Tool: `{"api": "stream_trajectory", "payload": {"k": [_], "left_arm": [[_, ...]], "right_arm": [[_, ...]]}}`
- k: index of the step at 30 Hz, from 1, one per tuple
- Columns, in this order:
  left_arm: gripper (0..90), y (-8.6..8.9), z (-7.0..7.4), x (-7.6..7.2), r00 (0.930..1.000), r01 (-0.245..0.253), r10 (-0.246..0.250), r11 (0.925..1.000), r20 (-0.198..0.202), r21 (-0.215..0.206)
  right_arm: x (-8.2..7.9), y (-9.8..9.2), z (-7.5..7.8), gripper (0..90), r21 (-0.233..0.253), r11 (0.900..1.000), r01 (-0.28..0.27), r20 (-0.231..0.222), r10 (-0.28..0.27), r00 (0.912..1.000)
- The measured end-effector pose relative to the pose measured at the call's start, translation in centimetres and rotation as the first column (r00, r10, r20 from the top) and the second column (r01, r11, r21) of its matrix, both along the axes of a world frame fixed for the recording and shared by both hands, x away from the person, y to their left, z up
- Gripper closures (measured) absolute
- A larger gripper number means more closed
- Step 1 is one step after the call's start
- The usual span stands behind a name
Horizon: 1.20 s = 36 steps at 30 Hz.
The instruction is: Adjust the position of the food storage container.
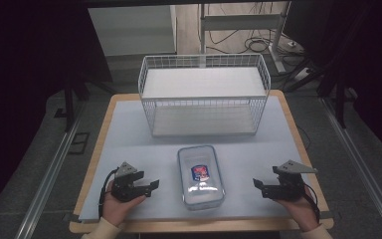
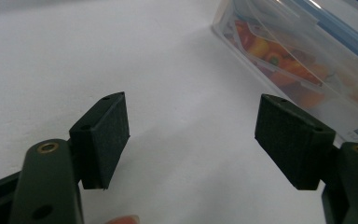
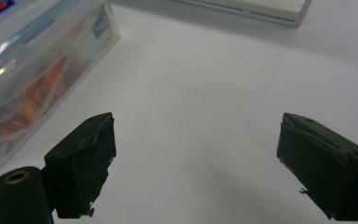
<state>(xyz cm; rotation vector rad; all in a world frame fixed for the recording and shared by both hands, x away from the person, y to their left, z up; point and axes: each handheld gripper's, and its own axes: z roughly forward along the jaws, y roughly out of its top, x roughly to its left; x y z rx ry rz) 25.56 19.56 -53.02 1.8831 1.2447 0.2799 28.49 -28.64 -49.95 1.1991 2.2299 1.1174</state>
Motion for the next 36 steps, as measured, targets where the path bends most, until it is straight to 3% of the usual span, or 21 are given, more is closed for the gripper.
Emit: {"api": "stream_trajectory", "payload": {"k": [5,12,18,27,30,32,33,34,36], "left_arm": [[26.1,0.0,0.0,0.0,1.0000,0.004,-0.004,1.0000,0.000,-0.002],[33.9,-0.1,0.6,-0.4,0.9993,0.031,-0.031,0.9995,0.021,0.000],[33.9,-0.4,0.4,-0.4,0.9990,0.041,-0.042,0.9989,0.019,0.022],[31.1,-0.4,0.4,-0.4,0.9990,0.043,-0.043,0.9988,0.012,0.021],[38.9,-0.7,0.9,-0.8,0.9966,0.082,-0.082,0.9966,0.013,0.009],[54.3,-0.8,1.4,-1.0,0.9909,0.133,-0.133,0.9911,0.016,0.004],[63.9,-0.8,1.4,-1.0,0.9909,0.133,-0.133,0.9911,0.016,0.004],[70.9,-1.2,1.8,-1.3,0.9835,0.180,-0.180,0.9837,0.018,-0.004],[80.7,-1.7,1.9,-1.7,0.9736,0.228,-0.228,0.9736,0.004,-0.005]], "right_arm": [[0.1,-0.2,-0.2,11.9,0.001,1.000,0.004,-0.013,-0.004,0.9999],[-0.1,0.4,-0.4,11.9,-0.026,0.999,-0.024,-0.020,0.023,0.9995],[-0.2,0.5,-0.2,15.8,-0.024,0.999,-0.047,-0.025,0.046,0.9986],[-0.4,1.1,-0.1,18.0,-0.026,0.996,-0.085,-0.041,0.084,0.9956],[-0.4,1.1,-0.2,18.0,-0.029,0.996,-0.086,-0.044,0.085,0.9955],[-0.3,1.1,-0.2,18.0,-0.030,0.996,-0.083,-0.046,0.081,0.9956],[-0.3,1.1,-0.2,18.0,-0.030,0.996,-0.083,-0.046,0.081,0.9956],[-0.3,1.1,-0.2,18.0,-0.030,0.996,-0.081,-0.047,0.080,0.9957],[-0.3,1.0,-0.2,18.0,-0.029,0.996,-0.080,-0.047,0.079,0.9958]]}}
